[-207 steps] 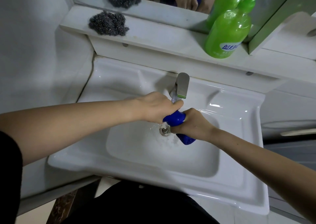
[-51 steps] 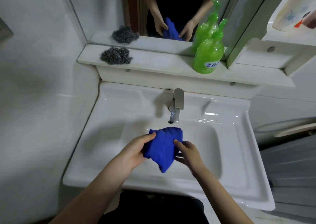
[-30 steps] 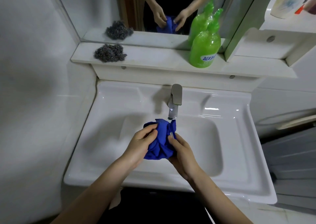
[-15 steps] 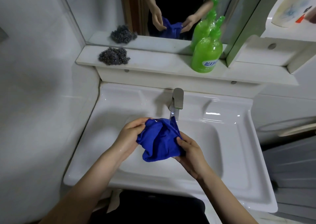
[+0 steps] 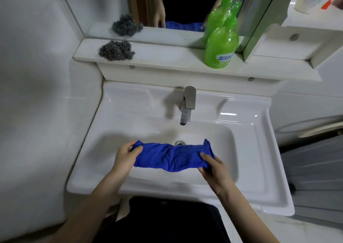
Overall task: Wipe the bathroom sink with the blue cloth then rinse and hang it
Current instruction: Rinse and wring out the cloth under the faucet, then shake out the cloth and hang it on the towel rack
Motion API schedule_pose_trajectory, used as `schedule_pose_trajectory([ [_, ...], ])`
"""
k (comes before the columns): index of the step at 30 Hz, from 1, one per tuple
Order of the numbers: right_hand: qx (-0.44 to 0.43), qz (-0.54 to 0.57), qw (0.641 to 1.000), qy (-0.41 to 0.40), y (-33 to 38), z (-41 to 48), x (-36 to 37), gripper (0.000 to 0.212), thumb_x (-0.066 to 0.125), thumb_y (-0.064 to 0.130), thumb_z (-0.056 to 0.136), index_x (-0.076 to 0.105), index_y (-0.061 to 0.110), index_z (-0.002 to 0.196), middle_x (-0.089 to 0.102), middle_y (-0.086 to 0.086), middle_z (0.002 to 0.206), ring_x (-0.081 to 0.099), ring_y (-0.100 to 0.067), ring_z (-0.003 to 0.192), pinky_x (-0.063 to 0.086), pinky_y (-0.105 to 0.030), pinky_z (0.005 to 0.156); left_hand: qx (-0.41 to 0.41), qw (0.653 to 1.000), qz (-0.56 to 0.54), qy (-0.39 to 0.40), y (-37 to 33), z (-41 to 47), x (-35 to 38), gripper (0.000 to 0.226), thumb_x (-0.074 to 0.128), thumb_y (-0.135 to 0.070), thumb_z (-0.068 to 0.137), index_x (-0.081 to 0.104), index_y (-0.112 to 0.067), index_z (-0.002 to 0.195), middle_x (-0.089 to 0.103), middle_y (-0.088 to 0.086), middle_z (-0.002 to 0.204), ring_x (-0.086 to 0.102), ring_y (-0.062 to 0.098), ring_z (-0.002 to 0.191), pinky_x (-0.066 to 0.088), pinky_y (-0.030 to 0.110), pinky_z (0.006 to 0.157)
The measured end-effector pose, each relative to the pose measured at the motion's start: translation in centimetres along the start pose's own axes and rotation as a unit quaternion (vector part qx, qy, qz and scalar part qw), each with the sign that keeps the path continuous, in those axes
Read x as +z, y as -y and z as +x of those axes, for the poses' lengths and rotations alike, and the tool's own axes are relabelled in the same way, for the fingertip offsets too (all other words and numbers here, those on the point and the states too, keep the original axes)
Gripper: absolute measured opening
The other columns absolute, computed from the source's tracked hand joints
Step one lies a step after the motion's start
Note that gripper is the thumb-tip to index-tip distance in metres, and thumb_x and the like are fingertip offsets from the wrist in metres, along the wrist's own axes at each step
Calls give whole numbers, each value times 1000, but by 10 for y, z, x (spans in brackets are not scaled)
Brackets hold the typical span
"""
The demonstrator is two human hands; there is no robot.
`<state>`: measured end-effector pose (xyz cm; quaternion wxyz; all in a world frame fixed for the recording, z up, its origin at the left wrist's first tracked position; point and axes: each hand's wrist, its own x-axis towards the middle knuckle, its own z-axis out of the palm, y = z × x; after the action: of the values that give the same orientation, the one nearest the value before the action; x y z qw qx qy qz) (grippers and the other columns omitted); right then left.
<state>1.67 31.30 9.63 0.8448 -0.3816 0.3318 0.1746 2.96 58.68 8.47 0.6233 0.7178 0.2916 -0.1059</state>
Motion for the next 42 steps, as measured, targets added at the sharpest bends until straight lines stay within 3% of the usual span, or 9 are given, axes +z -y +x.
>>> schedule_pose_trajectory([
  [5,20,-72,995,-60,-3,2,-19,29,55,-10,89,57,-14,118,63,-22,99,61,-31,87,58,-29,65,-20,995,90,-43,36,-4,5,23,54,-8,93,59,-11,116,64,11,113,60,29,106,47,35,85],
  [11,11,186,982,-8,6,-7,-18,22,57,-1,90,65,-5,110,69,-16,111,71,-20,96,58,-26,82,-20,999,25,9,35,-17,18,28,50,-7,95,57,-33,104,63,15,106,64,34,96,52,44,84],
  [15,-7,191,981,9,12,1,-3,24,53,0,94,64,-3,115,70,-13,112,71,-18,101,59,-25,79,-23,999,26,1,35,-19,34,22,52,-9,95,61,-29,99,61,9,113,61,29,104,50,44,90],
  [19,-95,-2,995,-6,19,6,0,19,53,11,98,67,7,110,72,-7,99,68,-22,98,57,-31,79,-21,999,28,-15,33,-21,40,15,55,-9,94,62,-21,100,62,5,110,60,25,104,49,42,90],
  [22,-171,-179,968,-44,24,6,1,13,59,12,96,69,11,104,70,-11,88,65,-23,85,59,-38,79,-3,998,55,2,29,-25,44,13,58,-9,92,61,-19,99,63,3,106,61,24,101,49,38,84],
  [27,-251,-249,935,-37,27,-15,20,11,62,11,93,66,3,87,59,-12,70,56,-21,69,55,-45,73,36,971,230,55,24,-22,46,16,59,-11,88,55,-15,104,65,4,98,63,25,91,49,37,79],
  [31,-297,-255,918,-68,29,-44,35,18,66,13,91,64,-3,82,51,-8,62,49,-17,63,48,-37,66,142,921,358,63,4,-22,40,20,54,-23,94,57,-20,113,68,-3,101,64,17,86,52,33,77],
  [38,-370,-206,885,-193,0,-112,41,10,65,9,90,69,5,83,67,-21,79,63,-17,72,55,-49,76,397,862,295,106,-54,-29,19,11,56,-17,95,63,-22,101,63,-16,98,59,1,88,39,6,75],
  [42,-413,-143,842,-315,-42,-154,32,10,65,6,90,70,7,82,69,-8,71,61,-9,66,51,-20,62,429,827,305,198,-45,-29,10,10,56,-18,95,64,-23,100,62,-16,96,57,1,89,41,11,78],
])
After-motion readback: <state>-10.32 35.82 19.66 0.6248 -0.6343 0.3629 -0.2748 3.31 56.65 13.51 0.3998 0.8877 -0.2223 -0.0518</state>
